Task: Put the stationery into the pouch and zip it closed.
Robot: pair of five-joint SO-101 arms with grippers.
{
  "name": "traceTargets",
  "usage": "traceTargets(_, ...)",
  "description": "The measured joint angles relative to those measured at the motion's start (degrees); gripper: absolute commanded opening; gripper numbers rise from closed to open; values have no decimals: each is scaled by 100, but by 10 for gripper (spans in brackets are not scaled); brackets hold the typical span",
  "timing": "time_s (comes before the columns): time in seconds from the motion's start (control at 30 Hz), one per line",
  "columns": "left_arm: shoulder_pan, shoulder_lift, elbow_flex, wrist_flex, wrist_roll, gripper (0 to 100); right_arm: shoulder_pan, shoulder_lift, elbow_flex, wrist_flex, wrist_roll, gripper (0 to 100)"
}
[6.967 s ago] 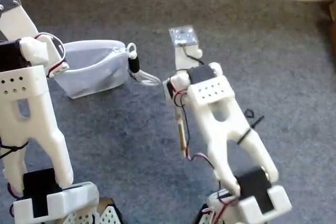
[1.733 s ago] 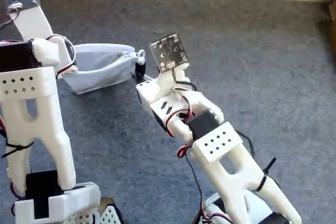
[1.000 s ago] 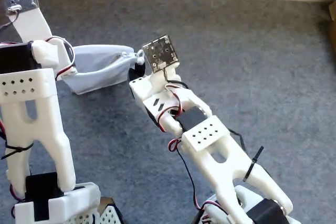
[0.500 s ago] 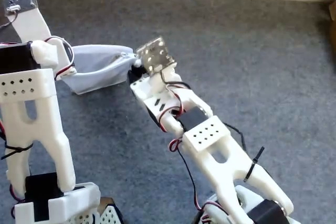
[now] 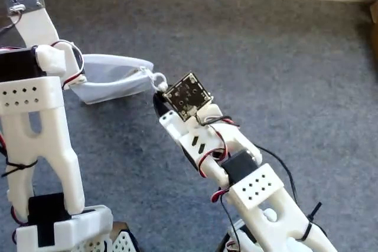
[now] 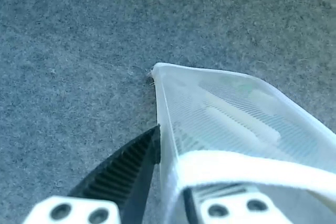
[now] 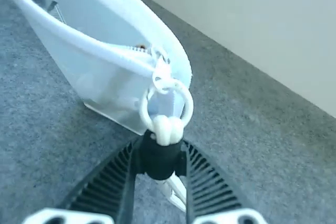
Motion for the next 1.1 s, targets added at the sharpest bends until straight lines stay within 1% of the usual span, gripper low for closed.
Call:
traceTargets(0.1,35,9,0,0,-62,247,0,-97,0,501,0,4)
traceTargets(0.27,387,9,0,-18,-211,248,0,-580,18,1530,0,4)
traceTargets(0.53,1380,9,-316,-18,-1090,253,0,-2031,651,2743,0,4)
traceTargets(0.87,2840,9,-396,-149,-2347,254,-18,-3947,1785,3481,0,4)
traceTargets(0.97,3182,9,-396,-185,-2681,289,-18,-4378,1934,3631,-26,4)
traceTargets(1.1,3525,0,-440,-193,-2804,320,-18,-4615,2031,3640,-193,4)
